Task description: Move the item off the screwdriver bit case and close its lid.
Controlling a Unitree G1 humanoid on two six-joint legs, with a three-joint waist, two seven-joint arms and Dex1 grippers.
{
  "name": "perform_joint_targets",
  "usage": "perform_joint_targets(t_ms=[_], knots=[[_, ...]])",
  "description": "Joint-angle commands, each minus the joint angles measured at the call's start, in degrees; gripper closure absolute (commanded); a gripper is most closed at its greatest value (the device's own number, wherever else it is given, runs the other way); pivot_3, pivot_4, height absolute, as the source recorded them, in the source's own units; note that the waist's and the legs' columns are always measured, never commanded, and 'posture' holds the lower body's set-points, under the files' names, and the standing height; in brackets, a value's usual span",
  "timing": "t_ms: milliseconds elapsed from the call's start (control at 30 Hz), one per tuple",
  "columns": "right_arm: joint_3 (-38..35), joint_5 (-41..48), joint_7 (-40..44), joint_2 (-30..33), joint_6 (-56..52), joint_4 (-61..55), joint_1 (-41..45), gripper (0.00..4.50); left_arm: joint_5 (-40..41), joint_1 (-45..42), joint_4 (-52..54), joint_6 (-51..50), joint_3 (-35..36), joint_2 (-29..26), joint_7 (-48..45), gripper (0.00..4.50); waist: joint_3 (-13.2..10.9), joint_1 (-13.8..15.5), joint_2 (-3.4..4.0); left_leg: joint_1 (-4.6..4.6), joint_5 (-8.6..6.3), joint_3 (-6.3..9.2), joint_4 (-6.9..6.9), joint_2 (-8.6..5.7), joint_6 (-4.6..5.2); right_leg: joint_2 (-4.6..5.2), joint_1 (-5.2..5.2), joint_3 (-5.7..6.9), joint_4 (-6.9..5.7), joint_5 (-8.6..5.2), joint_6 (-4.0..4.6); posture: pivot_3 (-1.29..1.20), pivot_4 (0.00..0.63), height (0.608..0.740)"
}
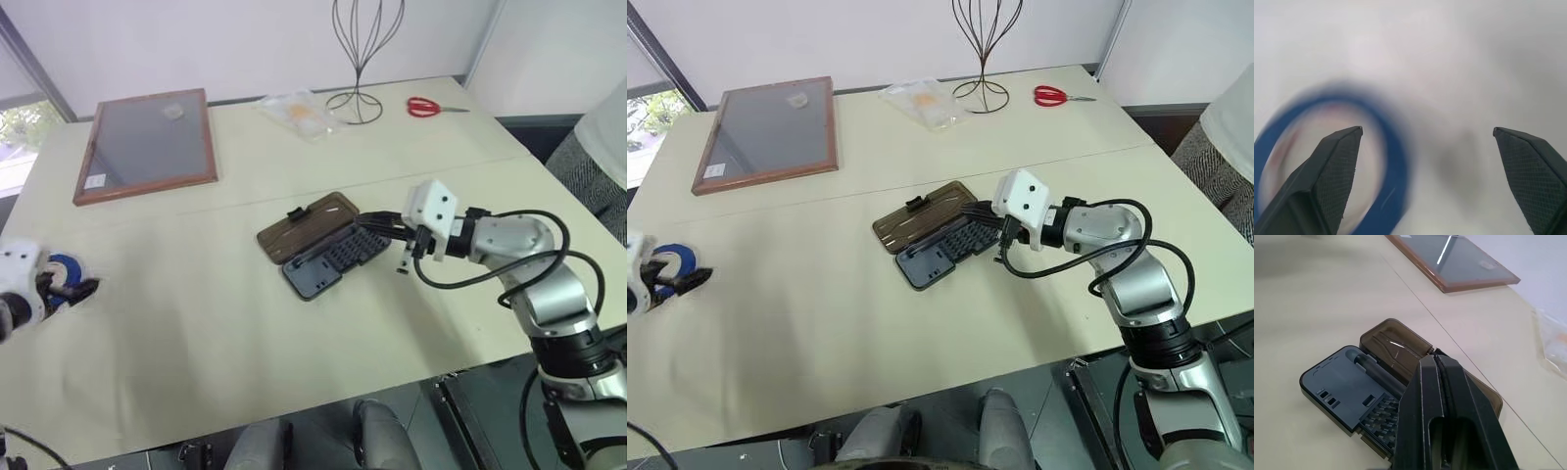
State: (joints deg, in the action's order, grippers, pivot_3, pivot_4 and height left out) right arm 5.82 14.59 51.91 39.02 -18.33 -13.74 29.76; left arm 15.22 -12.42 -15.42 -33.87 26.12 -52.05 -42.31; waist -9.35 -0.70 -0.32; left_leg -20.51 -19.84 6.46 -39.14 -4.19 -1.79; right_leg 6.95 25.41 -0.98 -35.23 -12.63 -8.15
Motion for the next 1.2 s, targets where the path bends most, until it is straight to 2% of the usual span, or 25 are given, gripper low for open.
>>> perform_joint_targets(t_ms=[33, 133, 333, 433, 500, 633, 667, 767, 967, 1067, 1200], knots=[[-1.6, 0.0, -0.1, 0.4, 0.7, -1.4, 0.7, 4.50, 4.4, -2.7, 8.3, -4.4, 0.2, -0.9, -1.4, 0.05, 0.0, -0.1, 0.00, 0.01, 0.00, -0.02, 0.00, 0.00, 0.00, 0.00, 0.01, -0.01, 0.00, 0.00, 0.00, 0.00, 0.150, 0.740], [-1.8, 0.0, 0.3, 0.8, 0.5, -0.2, 1.9, 4.50, 8.1, -5.5, 14.4, -8.9, -1.1, 0.1, -1.9, 0.05, 0.0, -0.3, 0.00, -0.01, 0.00, -0.02, 0.03, 0.01, 0.00, 0.00, 0.04, -0.01, 0.01, 0.00, 0.00, 0.00, 0.150, 0.740], [-1.0, -1.4, 1.7, 0.4, 2.6, 5.5, 6.1, 4.50, 11.8, -8.1, 22.5, -11.6, -10.0, 2.7, -5.0, 0.05, 0.0, -0.3, 0.01, 0.01, 0.00, -0.07, 0.04, 0.00, 0.00, -0.01, 0.04, -0.05, 0.01, 0.00, 0.00, 0.00, 0.150, 0.740], [-0.4, -2.0, 2.5, -0.1, 3.9, 8.1, 8.1, 4.50, 12.7, -8.6, 24.7, -11.9, -13.9, 4.9, -5.9, 0.97, 0.0, -0.3, 0.00, -0.01, 0.00, -0.08, 0.01, -0.01, 0.00, -0.01, 0.04, -0.05, 0.02, 0.00, 0.00, 0.00, 0.150, 0.740], [-0.2, -2.6, 3.4, -0.1, 5.5, 10.3, 9.4, 4.50, 12.6, -8.7, 25.7, -11.1, -16.6, 6.0, -6.7, 1.90, 0.0, -0.3, 0.00, -0.01, 0.00, -0.09, 0.02, -0.01, -0.01, -0.01, 0.03, -0.05, 0.02, 0.00, 0.00, 0.00, 0.150, 0.740], [0.2, -4.2, 3.9, -0.9, 8.5, 15.4, 12.0, 4.50, 12.0, -8.5, 25.8, -8.8, -19.8, 7.5, -8.4, 4.20, 0.0, -0.3, 0.01, 0.00, 0.00, -0.09, 0.02, -0.02, -0.01, -0.01, 0.04, -0.05, 0.03, 0.00, 0.00, 0.00, 0.150, 0.740], [0.5, -5.0, 3.9, -1.1, 9.6, 16.9, 12.7, 4.50, 11.6, -8.4, 25.6, -8.1, -20.6, 7.7, -8.9, 4.41, 0.0, -0.3, 0.00, 0.00, 0.00, -0.09, 0.02, -0.02, -0.01, -0.01, 0.04, -0.05, 0.03, 0.00, 0.00, 0.00, 0.150, 0.740], [0.4, -6.0, 4.7, -1.4, 12.6, 20.9, 14.1, 4.50, 11.3, -8.4, 26.2, -7.3, -22.6, 9.2, -8.9, 4.41, 0.0, -0.3, 0.01, 0.00, 0.00, -0.10, 0.03, -0.02, -0.01, -0.01, 0.04, -0.05, 0.03, 0.00, 0.00, 0.00, 0.150, 0.740], [2.4, -9.8, 6.3, -4.3, 15.6, 38.6, 22.8, 4.50, 8.8, -9.6, 24.8, -4.1, -26.6, 12.6, -7.7, 4.41, 0.0, -0.4, 0.01, 0.01, 0.01, -0.15, -0.01, -0.04, -0.02, -0.01, 0.03, -0.07, 0.04, 0.00, 0.00, 0.00, 0.150, 0.740], [2.8, -10.9, 6.2, -7.6, 13.8, 51.2, 29.0, 3.58, 7.6, -9.9, 23.8, -2.6, -28.4, 13.7, -8.0, 4.50, 0.0, -0.6, 0.01, 0.03, 0.01, -0.14, 0.03, -0.03, -0.02, -0.03, 0.04, -0.07, 0.04, 0.00, 0.00, 0.00, 0.150, 0.740], [2.7, -12.4, 6.9, -11.1, 14.9, 65.6, 36.3, 1.45, 6.0, -10.3, 22.7, -0.6, -30.6, 14.7, -8.5, 4.50, 0.0, -0.8, 0.03, 0.00, 0.01, -0.12, 0.04, -0.03, -0.03, -0.02, 0.04, -0.07, 0.05, 0.00, 0.01, 0.00, 0.150, 0.740]])
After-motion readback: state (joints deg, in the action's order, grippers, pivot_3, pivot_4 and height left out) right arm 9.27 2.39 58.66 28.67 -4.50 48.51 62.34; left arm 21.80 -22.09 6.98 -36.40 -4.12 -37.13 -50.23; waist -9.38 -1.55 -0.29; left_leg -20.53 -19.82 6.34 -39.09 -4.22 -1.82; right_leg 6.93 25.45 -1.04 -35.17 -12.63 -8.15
